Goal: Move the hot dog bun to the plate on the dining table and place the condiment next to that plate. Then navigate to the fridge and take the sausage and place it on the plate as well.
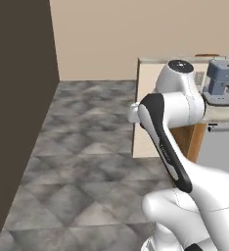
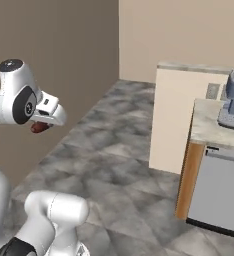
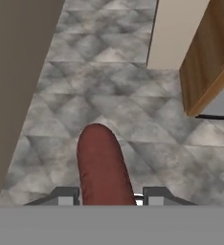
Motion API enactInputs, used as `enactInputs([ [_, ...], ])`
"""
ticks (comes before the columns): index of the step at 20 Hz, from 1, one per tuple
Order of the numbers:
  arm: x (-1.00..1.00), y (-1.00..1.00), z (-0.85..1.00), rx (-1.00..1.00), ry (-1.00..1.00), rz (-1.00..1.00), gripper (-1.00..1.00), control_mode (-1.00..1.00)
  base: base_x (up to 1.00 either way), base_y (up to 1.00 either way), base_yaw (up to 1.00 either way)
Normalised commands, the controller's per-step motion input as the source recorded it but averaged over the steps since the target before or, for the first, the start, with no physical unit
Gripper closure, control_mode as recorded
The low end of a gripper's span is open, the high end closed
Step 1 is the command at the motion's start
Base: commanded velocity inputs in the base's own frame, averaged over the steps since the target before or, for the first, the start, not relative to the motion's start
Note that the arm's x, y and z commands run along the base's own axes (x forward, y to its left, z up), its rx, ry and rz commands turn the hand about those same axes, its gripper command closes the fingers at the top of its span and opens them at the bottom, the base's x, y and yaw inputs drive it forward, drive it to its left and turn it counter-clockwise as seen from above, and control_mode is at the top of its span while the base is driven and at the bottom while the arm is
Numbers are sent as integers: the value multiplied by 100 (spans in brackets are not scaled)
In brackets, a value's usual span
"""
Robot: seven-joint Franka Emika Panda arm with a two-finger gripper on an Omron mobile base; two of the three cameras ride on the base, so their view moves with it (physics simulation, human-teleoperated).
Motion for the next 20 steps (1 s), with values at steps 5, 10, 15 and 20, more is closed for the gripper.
enactInputs([
  [5, 0, 0, 0, 0, 0, 0, 100, 100, 100, 56, -36],
  [10, 0, 0, 0, 0, 0, 0, 100, 100, 100, 67, -36],
  [15, 0, 0, 0, 0, 0, 0, 100, 100, 100, 74, -36],
  [20, 0, 0, 0, 0, 0, 0, 100, 100, 100, 66, -36],
])
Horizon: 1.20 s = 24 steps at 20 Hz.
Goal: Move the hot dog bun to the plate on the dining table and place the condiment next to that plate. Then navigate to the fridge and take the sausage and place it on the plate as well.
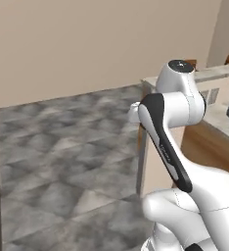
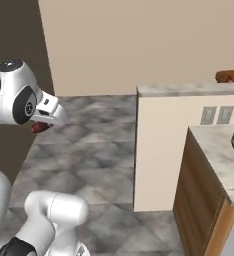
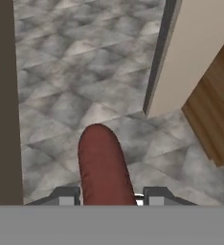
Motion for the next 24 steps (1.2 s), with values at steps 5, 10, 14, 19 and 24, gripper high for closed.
enactInputs([
  [5, 0, 0, 0, 0, 0, 0, 100, 100, 100, 65, -37],
  [10, 0, 0, 0, 0, 0, 0, 100, 100, 96, 71, -37],
  [14, 0, 0, 0, 0, 0, 0, 100, 100, 84, 82, -38],
  [19, 0, 0, 0, 0, 0, 0, 100, 100, 68, 84, -39],
  [24, 0, 0, 0, 0, 0, 0, 100, 100, 62, 80, -42],
])
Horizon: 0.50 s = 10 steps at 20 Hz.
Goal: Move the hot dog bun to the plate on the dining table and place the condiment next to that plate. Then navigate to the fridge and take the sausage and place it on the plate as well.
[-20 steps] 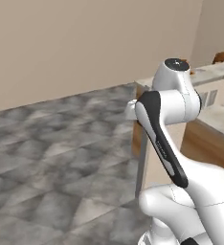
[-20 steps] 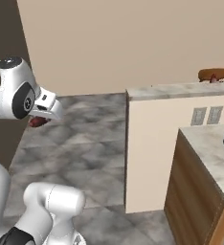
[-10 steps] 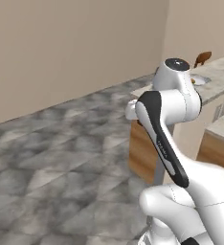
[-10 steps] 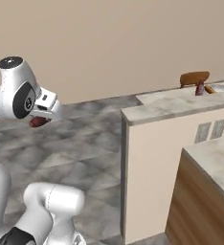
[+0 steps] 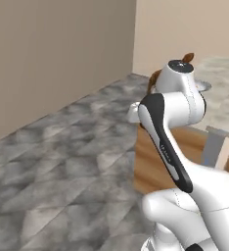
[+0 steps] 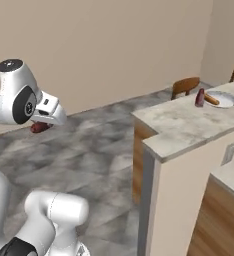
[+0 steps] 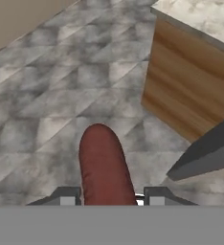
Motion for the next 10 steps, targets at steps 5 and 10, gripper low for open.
enactInputs([
  [5, 0, 0, 0, 0, 0, 0, 100, 100, 60, 81, -45],
  [10, 0, 0, 0, 0, 0, 0, 100, 100, 56, 85, -46],
])
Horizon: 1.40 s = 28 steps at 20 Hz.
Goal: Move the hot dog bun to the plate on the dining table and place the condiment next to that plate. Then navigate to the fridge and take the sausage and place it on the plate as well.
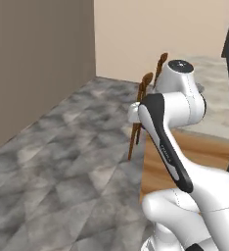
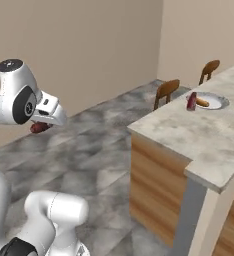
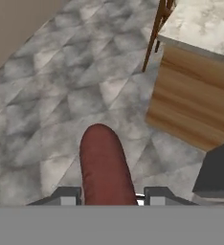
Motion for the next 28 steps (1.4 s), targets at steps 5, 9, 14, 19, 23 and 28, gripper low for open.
enactInputs([
  [5, 0, 0, 0, 0, 0, 0, 100, 100, 51, 79, -47],
  [9, 0, 0, 0, 0, 0, 0, 100, 100, 54, 77, -47],
  [14, 0, 0, 0, 0, 0, 0, 100, 100, 58, 79, -47],
  [19, 0, 0, 0, 0, 0, 0, 100, 100, 58, 75, -47],
  [23, 0, 0, 0, 0, 0, 0, 100, 100, 66, 74, -48],
  [28, 0, 0, 0, 0, 0, 0, 100, 100, 72, 75, -47],
])
